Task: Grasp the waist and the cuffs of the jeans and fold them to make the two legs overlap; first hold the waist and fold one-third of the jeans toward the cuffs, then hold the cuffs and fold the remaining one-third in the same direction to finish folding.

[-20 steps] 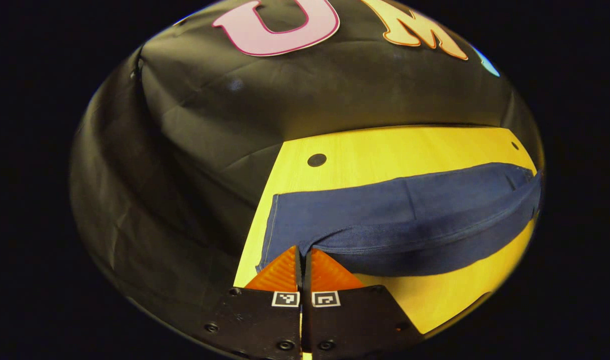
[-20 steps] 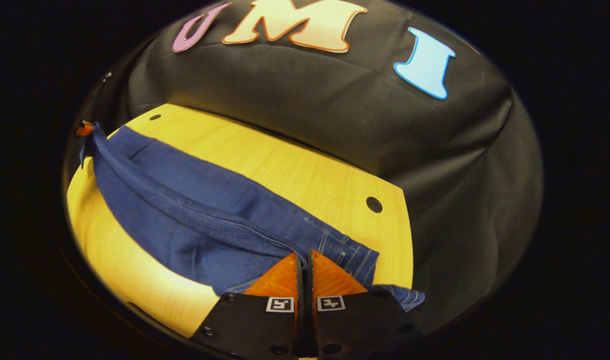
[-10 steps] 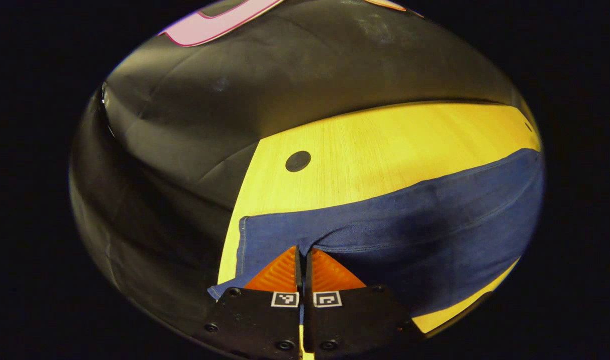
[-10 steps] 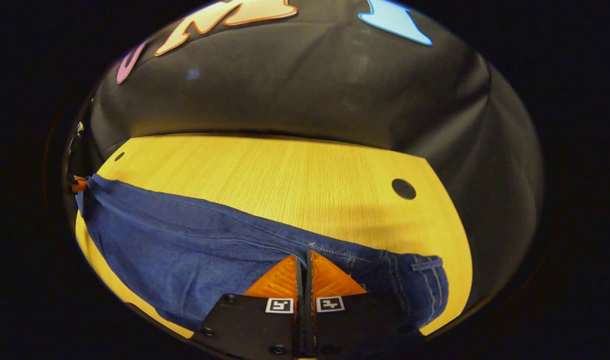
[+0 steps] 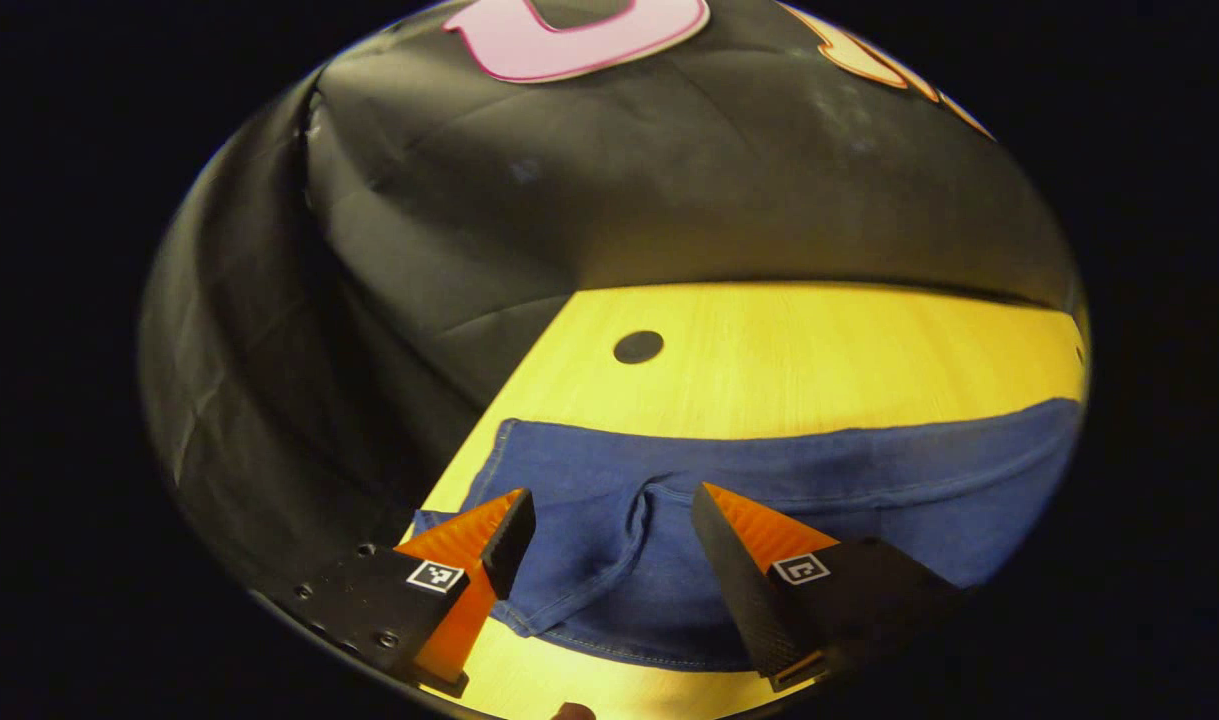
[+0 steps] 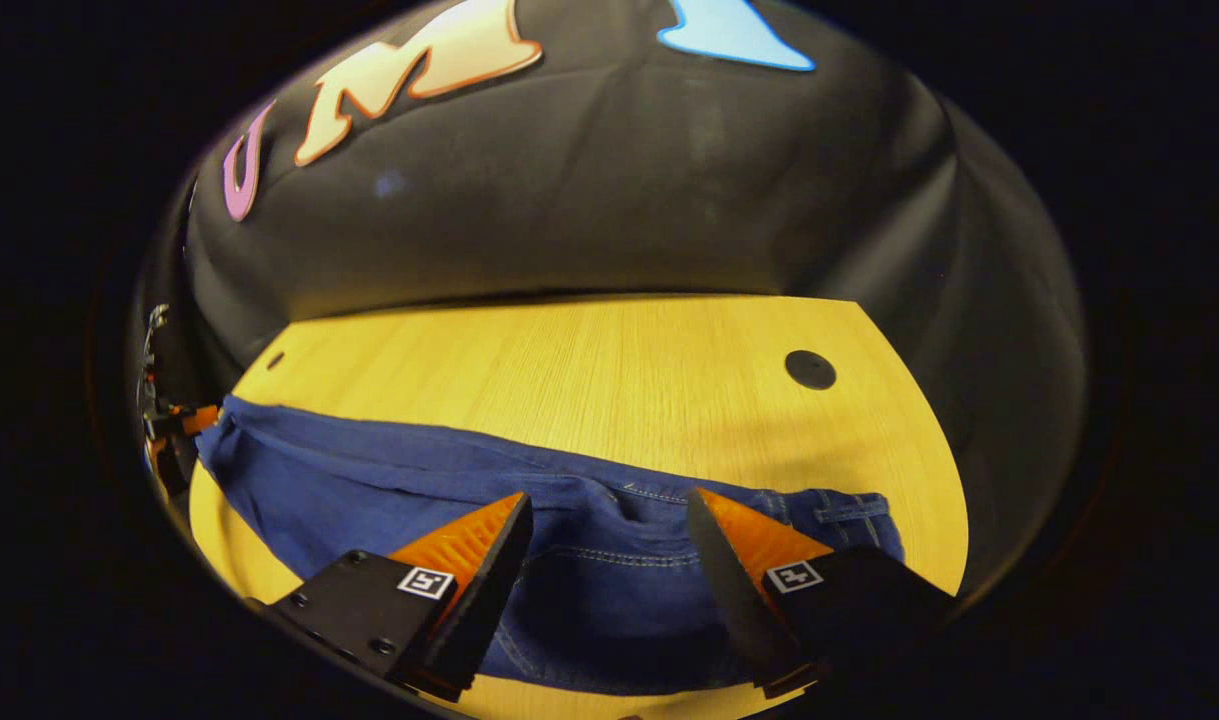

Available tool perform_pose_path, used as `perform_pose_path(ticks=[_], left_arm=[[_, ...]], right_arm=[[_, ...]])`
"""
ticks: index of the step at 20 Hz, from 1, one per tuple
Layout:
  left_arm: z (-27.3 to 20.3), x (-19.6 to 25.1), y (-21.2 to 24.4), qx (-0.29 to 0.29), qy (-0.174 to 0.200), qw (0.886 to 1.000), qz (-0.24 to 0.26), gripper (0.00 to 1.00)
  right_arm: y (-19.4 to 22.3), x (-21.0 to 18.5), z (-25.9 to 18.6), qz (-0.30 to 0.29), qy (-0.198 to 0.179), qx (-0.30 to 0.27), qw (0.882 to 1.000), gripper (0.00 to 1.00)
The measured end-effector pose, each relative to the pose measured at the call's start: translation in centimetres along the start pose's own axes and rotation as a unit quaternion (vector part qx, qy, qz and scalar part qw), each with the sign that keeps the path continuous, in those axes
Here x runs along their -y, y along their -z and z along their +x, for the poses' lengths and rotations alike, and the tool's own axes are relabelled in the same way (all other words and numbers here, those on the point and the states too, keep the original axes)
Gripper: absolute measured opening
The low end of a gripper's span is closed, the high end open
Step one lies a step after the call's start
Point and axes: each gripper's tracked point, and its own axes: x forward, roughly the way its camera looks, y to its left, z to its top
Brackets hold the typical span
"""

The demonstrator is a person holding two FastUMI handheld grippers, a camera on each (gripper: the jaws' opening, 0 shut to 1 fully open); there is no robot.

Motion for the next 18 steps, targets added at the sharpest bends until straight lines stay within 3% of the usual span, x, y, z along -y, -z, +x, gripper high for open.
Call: perform_pose_path(ticks=[3, 9, 14, 18], left_arm=[[-2.3, -0.2, -0.1, 0.012, 0.022, 1.000, -0.001, 0.96], [-3.7, -1.1, 2.3, 0.021, 0.036, 0.999, 0.004, 0.96], [-4.1, -1.3, 2.2, 0.022, 0.034, 0.999, 0.011, 0.96], [-5.2, -1.2, 2.1, 0.030, 0.027, 0.999, 0.007, 0.96]], right_arm=[[0.2, 5.0, -2.9, 0.014, 0.047, 0.014, 0.999, 1.00], [6.5, 13.9, -6.7, 0.049, 0.111, -0.041, 0.992, 0.99], [9.0, 15.0, -6.0, 0.098, 0.092, -0.059, 0.989, 0.99], [10.0, 14.9, -5.5, 0.083, 0.087, -0.072, 0.990, 0.99]])
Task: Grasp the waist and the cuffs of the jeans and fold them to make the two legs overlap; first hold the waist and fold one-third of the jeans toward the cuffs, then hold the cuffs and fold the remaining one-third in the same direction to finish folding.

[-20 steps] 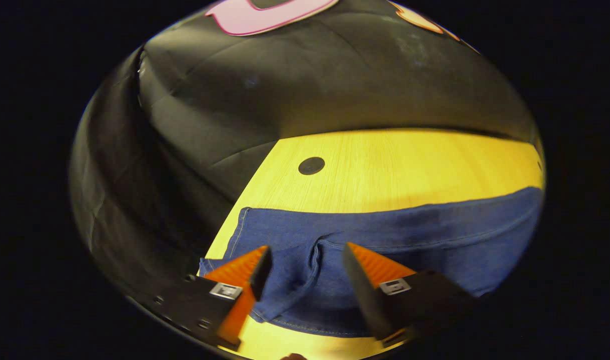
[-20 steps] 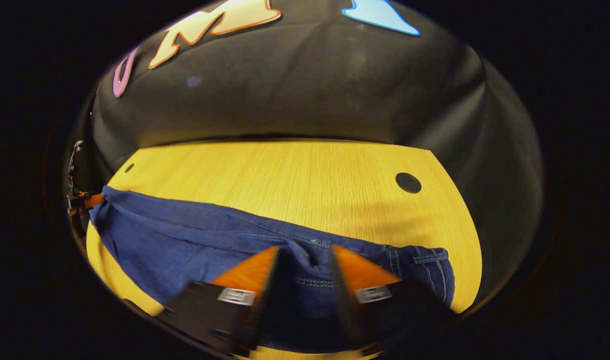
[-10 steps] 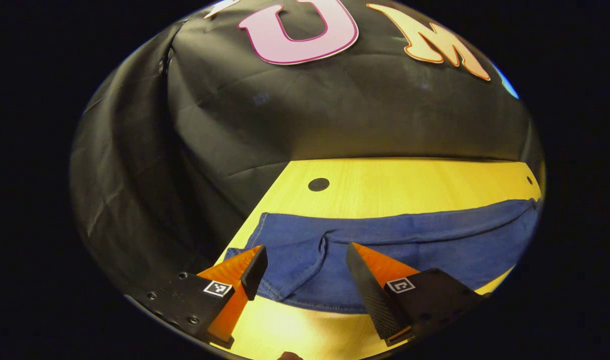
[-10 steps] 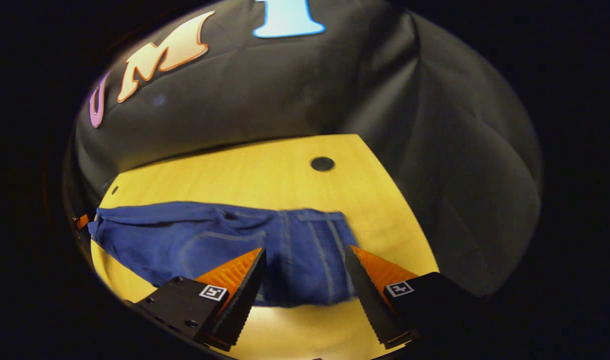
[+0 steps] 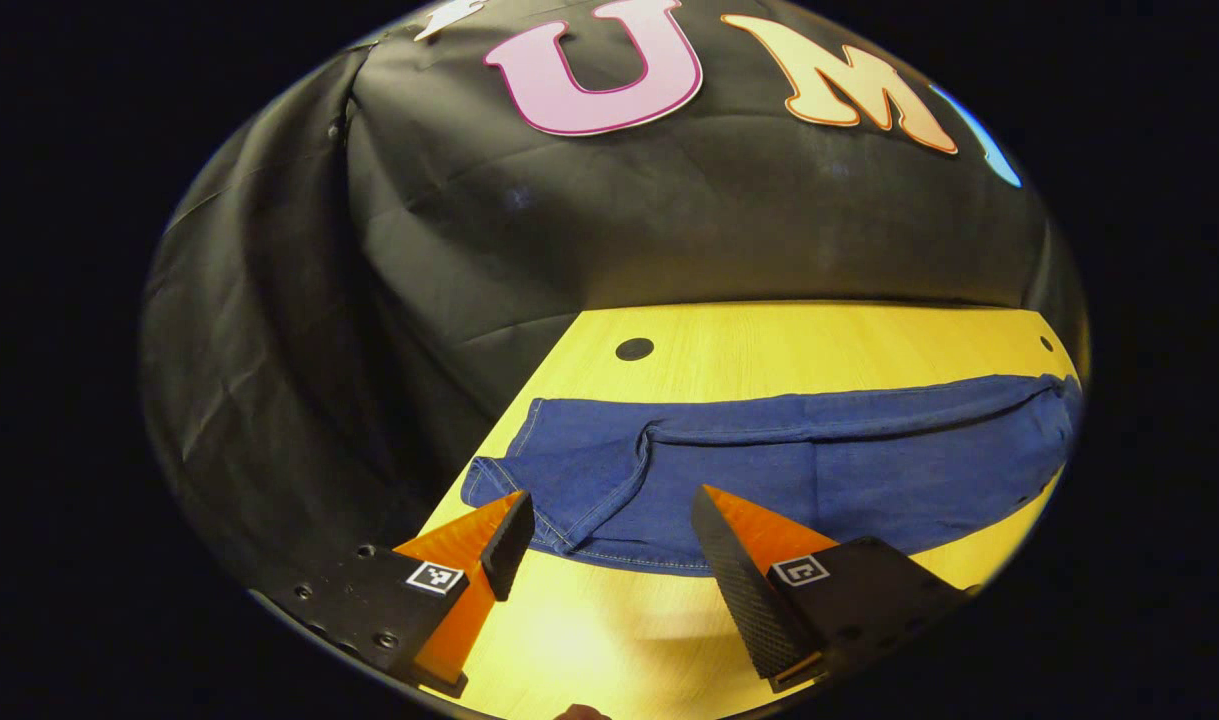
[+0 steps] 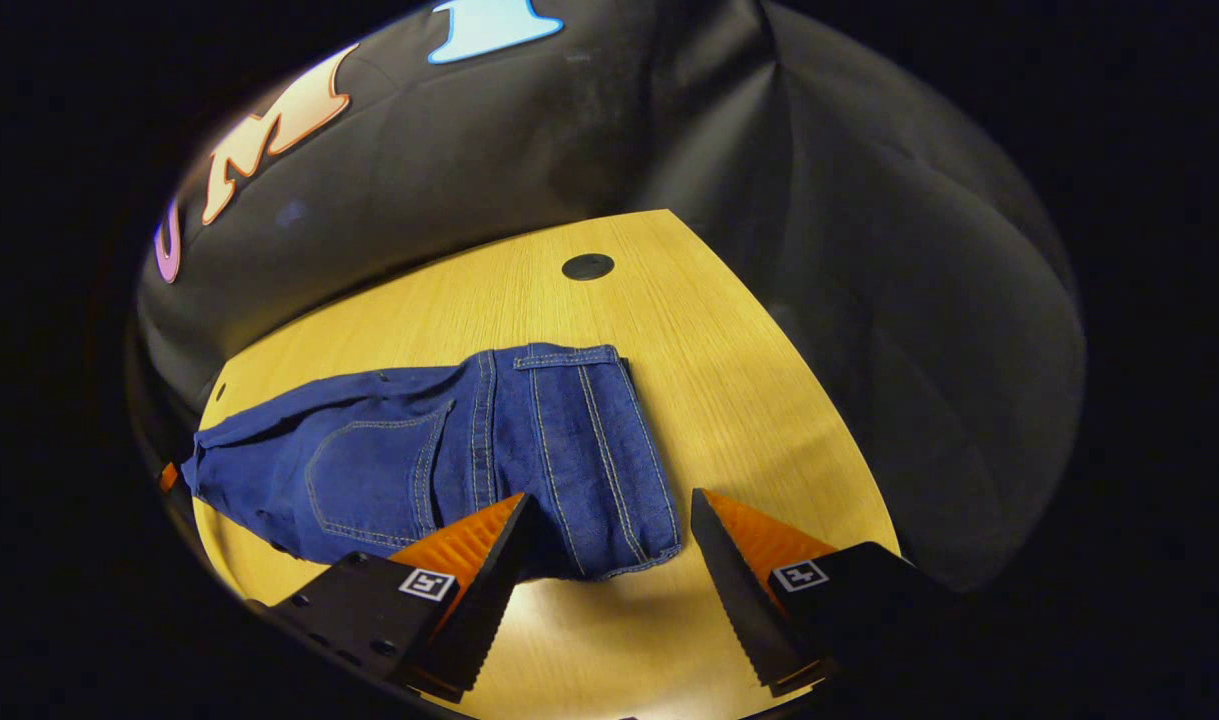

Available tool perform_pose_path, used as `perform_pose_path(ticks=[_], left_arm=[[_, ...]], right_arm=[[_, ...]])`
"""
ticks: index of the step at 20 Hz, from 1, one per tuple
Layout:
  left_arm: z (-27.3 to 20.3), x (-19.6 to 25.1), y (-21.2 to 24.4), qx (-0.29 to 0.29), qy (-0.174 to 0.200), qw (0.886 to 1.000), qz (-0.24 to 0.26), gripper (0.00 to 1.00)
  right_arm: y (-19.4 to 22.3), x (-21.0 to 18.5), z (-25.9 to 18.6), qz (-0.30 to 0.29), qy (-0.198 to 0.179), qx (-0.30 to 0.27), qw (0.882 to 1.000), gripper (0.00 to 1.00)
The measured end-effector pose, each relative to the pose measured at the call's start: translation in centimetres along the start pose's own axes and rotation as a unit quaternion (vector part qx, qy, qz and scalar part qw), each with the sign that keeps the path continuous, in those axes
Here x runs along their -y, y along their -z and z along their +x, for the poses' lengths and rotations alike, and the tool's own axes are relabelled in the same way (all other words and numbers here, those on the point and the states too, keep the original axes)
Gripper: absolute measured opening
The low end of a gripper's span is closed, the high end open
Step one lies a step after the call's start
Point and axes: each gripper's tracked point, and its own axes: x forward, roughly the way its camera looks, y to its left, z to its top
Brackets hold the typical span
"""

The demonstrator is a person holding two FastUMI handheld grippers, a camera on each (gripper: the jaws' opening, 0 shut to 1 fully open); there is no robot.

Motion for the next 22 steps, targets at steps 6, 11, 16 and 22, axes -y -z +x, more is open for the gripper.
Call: perform_pose_path(ticks=[6, 11, 16, 22], left_arm=[[-1.8, 0.2, -0.1, 0.001, -0.005, 1.000, -0.003, 0.96], [-3.1, 1.0, 0.0, 0.003, -0.005, 1.000, -0.006, 0.96], [-4.5, 3.0, 0.4, 0.001, 0.013, 1.000, -0.005, 0.96], [-5.6, 5.0, 0.5, 0.009, 0.032, 0.999, 0.008, 0.96]], right_arm=[[0.7, -0.4, 0.8, 0.000, -0.019, 0.007, 1.000, 0.95], [1.2, -1.5, 0.7, 0.017, -0.039, 0.026, 0.999, 0.64], [1.0, -1.7, 0.2, 0.012, -0.042, 0.035, 0.998, 0.18], [1.1, -2.0, 0.0, 0.028, -0.033, 0.034, 0.998, 0.17]])
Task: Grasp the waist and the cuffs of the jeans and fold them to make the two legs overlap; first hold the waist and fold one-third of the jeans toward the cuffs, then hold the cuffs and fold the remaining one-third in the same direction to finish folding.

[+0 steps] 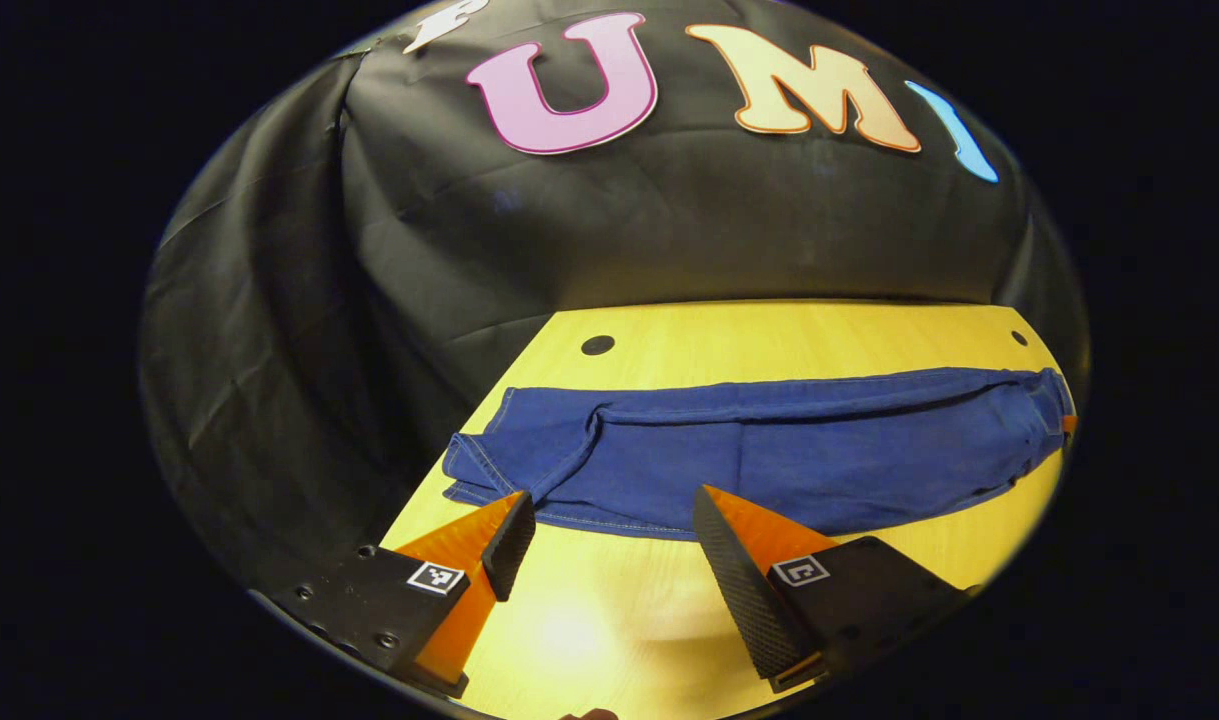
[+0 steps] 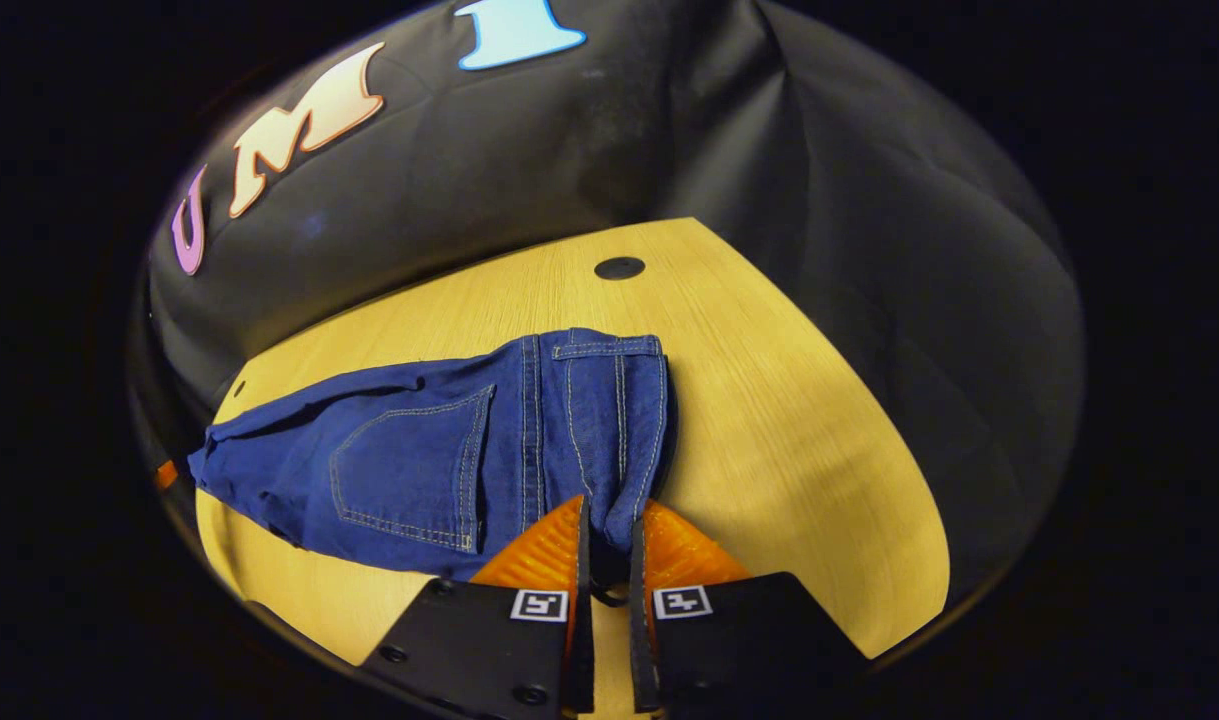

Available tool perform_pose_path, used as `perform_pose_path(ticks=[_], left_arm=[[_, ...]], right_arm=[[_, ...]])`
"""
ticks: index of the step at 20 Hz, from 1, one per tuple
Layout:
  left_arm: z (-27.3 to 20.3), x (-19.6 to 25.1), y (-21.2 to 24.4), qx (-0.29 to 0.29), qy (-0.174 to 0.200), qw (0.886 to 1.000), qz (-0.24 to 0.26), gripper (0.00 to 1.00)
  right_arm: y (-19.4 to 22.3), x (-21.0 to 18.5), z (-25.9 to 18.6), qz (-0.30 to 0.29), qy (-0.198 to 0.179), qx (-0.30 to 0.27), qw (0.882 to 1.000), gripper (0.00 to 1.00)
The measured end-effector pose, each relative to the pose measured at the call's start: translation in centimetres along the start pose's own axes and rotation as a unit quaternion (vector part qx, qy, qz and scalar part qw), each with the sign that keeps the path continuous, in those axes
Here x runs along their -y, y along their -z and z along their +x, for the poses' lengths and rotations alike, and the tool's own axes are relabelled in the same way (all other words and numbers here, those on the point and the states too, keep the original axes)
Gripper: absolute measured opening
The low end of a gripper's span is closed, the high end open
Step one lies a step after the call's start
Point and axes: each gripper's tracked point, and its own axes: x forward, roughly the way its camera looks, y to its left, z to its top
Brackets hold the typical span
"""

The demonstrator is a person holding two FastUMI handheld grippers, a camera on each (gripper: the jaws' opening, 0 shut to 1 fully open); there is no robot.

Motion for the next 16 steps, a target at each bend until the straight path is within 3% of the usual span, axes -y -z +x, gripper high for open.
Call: perform_pose_path(ticks=[2, 3, 7, 10, 12, 16], left_arm=[[-0.3, 0.4, -0.5, 0.009, 0.010, 1.000, 0.001, 0.96], [-0.5, 0.2, -0.4, 0.010, 0.012, 1.000, 0.004, 0.96], [-0.5, -0.9, -0.3, 0.013, 0.022, 1.000, 0.001, 0.96], [0.0, -2.1, -0.3, 0.013, 0.037, 0.999, -0.003, 0.96], [0.2, -2.9, 0.1, 0.010, 0.050, 0.999, -0.004, 0.96], [1.0, -4.4, -0.5, 0.028, 0.085, 0.996, -0.022, 0.96]], right_arm=[[-0.3, 0.2, 0.0, -0.007, 0.017, 0.000, 1.000, 0.05], [-0.6, 0.5, -0.5, -0.031, 0.035, 0.006, 0.999, 0.03], [-0.8, 2.0, -1.8, -0.092, 0.106, 0.003, 0.990, 0.04], [-2.1, 2.0, -2.8, -0.082, 0.139, 0.028, 0.986, 0.04], [-4.0, 0.7, -3.2, -0.032, 0.117, 0.074, 0.990, 0.02], [-8.4, -5.0, -4.6, 0.068, 0.015, 0.149, 0.986, 0.02]])
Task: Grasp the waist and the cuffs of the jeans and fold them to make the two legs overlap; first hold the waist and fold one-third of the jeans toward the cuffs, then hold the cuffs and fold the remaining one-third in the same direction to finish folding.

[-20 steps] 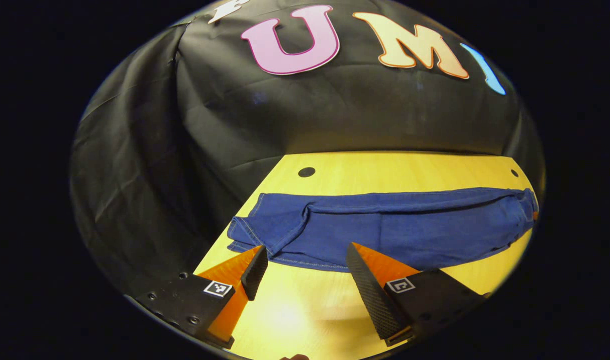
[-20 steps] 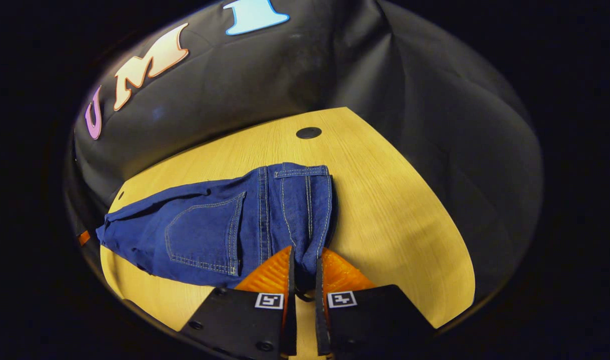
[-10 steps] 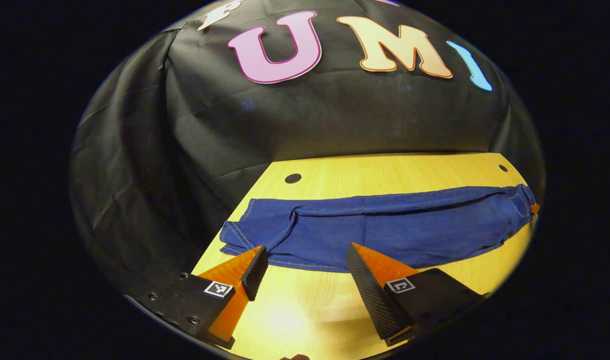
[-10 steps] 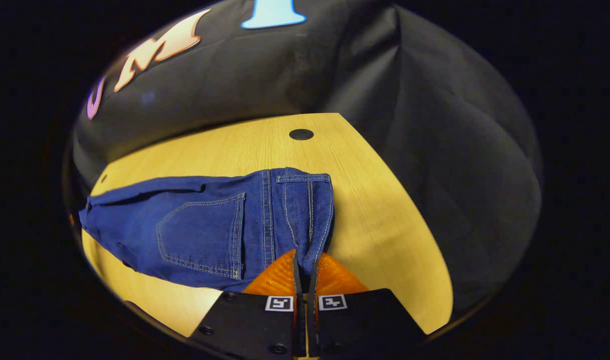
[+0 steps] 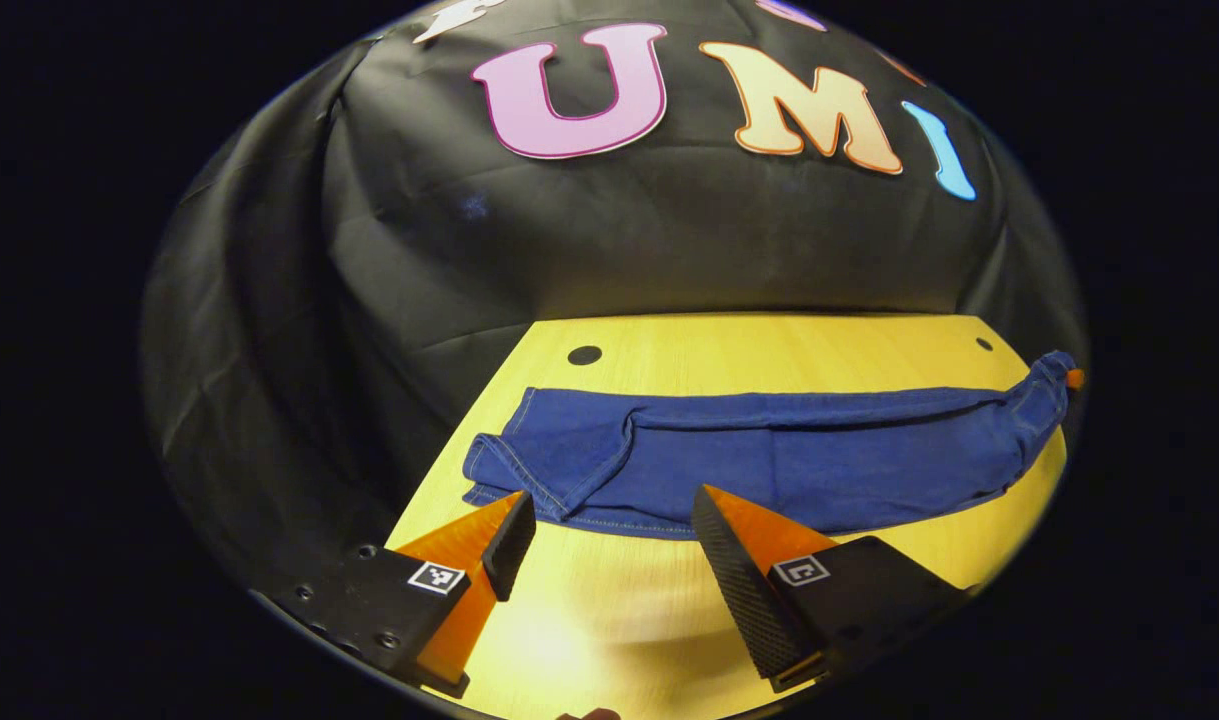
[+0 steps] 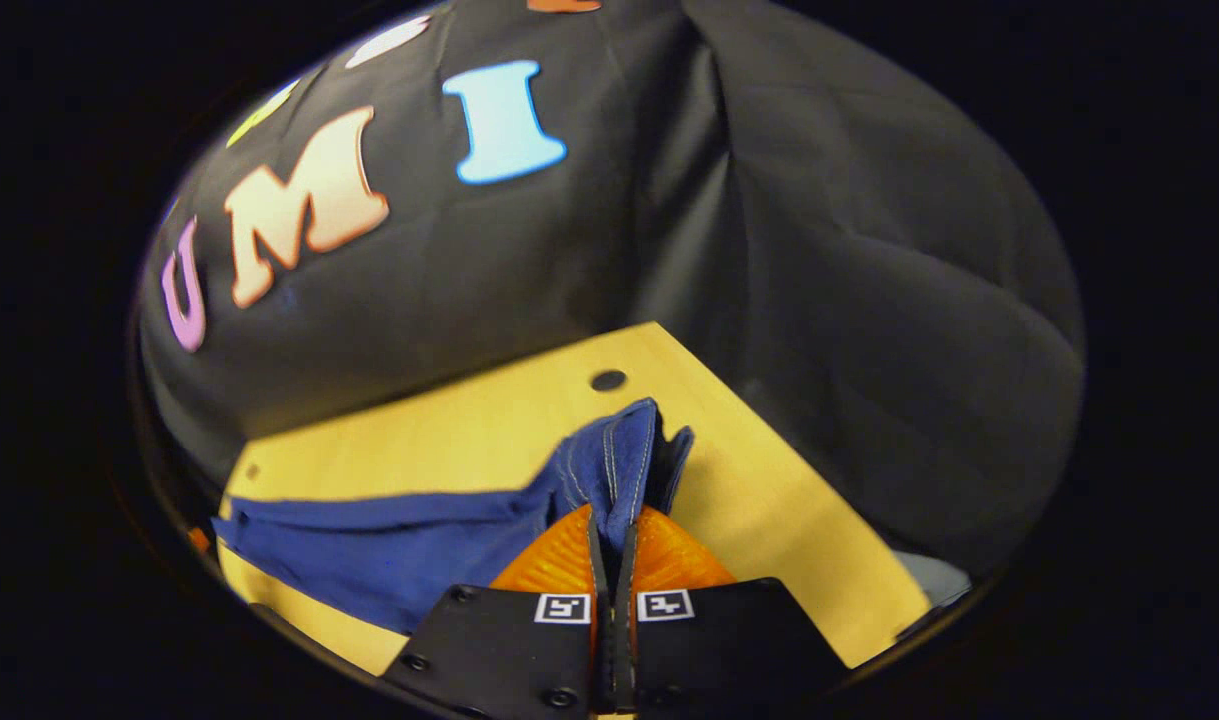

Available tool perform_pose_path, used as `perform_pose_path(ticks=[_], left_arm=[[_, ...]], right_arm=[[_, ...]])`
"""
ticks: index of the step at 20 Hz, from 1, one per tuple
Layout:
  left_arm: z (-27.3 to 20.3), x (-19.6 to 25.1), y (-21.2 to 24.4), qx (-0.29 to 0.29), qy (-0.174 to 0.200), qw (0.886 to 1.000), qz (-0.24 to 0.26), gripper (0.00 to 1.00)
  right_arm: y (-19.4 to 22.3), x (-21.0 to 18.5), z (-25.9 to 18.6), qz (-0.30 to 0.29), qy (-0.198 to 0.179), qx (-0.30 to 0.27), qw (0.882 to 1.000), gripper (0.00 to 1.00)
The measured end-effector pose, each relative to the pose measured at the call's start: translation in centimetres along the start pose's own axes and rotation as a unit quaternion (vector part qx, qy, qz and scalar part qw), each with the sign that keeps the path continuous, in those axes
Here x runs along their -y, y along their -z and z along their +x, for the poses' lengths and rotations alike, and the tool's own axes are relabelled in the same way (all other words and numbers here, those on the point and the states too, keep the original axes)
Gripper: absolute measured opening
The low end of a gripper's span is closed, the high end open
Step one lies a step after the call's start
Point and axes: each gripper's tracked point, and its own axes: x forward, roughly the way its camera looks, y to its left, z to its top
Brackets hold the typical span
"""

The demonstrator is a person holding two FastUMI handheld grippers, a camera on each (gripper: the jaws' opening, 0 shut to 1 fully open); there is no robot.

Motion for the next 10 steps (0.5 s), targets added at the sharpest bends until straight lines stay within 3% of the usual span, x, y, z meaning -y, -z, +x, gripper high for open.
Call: perform_pose_path(ticks=[2, 5, 10], left_arm=[[0.5, -1.0, -0.4, 0.006, 0.009, 1.000, -0.005, 0.95], [1.6, -3.0, -0.6, 0.008, 0.011, 1.000, -0.004, 0.96], [2.7, -5.8, 0.4, 0.000, 0.012, 1.000, -0.025, 0.96]], right_arm=[[-1.3, -4.3, 0.4, 0.053, -0.063, 0.017, 0.996, 0.02], [-1.5, -9.8, 0.8, 0.114, -0.158, 0.024, 0.980, 0.03], [2.6, -21.4, -0.8, 0.135, -0.273, -0.013, 0.953, 0.03]])
